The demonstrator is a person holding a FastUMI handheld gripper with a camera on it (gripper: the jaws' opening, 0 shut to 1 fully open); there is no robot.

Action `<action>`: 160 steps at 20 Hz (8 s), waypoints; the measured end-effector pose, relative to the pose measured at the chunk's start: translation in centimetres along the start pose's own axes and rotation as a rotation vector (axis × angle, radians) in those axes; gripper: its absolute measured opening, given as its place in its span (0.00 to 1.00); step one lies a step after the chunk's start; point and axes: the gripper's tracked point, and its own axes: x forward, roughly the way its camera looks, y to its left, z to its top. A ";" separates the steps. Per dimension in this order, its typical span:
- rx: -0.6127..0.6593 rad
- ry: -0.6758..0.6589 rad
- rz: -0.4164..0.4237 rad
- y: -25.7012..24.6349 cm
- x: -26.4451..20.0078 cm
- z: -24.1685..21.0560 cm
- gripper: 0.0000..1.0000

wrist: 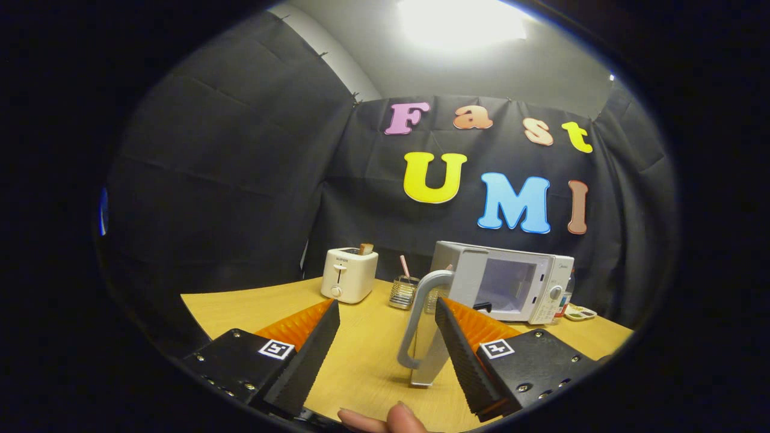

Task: Open the microwave, put the food inside, and close the microwave door.

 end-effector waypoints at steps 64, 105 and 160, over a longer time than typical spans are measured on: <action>0.373 0.381 0.129 -27.3 7.4 -6.4 0.84; 0.792 0.317 -0.316 -27.6 37.7 -16.7 0.84; 0.229 0.059 0.726 3.4 1.5 1.9 0.96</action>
